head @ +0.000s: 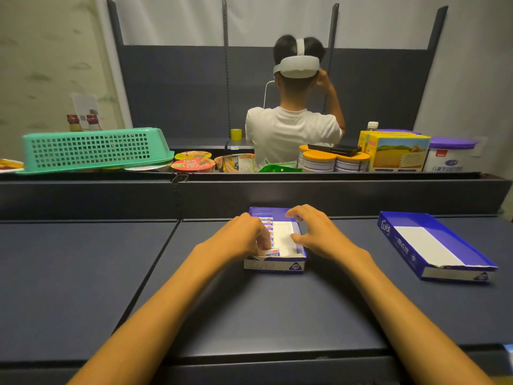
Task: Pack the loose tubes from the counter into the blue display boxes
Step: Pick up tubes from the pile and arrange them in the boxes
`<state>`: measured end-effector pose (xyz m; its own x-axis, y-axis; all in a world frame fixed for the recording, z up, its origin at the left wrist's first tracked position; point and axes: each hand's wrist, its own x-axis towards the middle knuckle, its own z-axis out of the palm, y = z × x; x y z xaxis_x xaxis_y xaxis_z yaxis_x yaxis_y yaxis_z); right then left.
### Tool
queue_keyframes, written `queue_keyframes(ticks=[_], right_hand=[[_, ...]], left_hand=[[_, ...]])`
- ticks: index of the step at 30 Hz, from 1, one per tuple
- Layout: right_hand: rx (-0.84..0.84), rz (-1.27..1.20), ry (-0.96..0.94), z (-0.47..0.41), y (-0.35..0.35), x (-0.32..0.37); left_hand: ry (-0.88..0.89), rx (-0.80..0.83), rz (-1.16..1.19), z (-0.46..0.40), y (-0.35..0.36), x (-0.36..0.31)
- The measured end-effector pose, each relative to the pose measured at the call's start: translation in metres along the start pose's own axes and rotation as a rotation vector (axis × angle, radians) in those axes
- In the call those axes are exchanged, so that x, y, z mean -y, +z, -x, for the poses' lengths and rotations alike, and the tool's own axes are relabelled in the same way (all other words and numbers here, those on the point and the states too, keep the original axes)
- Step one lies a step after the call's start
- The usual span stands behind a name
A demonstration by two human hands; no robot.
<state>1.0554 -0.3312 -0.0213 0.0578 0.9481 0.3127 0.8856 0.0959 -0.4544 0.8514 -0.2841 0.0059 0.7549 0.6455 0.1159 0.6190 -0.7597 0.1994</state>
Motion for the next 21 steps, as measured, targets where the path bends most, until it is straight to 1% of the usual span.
queue_keyframes(ticks=[6, 14, 21], right_hand=[[0.002, -0.007, 0.018, -0.0001, -0.0004, 0.0008], [0.009, -0.017, 0.029, -0.0008, 0.0007, 0.0007], [0.013, -0.016, 0.047, -0.0031, 0.003, -0.0014]], left_hand=[[-0.012, 0.077, -0.06, -0.0039, -0.0035, -0.0016], [-0.011, 0.099, -0.032, -0.0019, -0.0081, 0.0016], [-0.027, 0.09, -0.061, -0.0022, -0.0066, -0.001]])
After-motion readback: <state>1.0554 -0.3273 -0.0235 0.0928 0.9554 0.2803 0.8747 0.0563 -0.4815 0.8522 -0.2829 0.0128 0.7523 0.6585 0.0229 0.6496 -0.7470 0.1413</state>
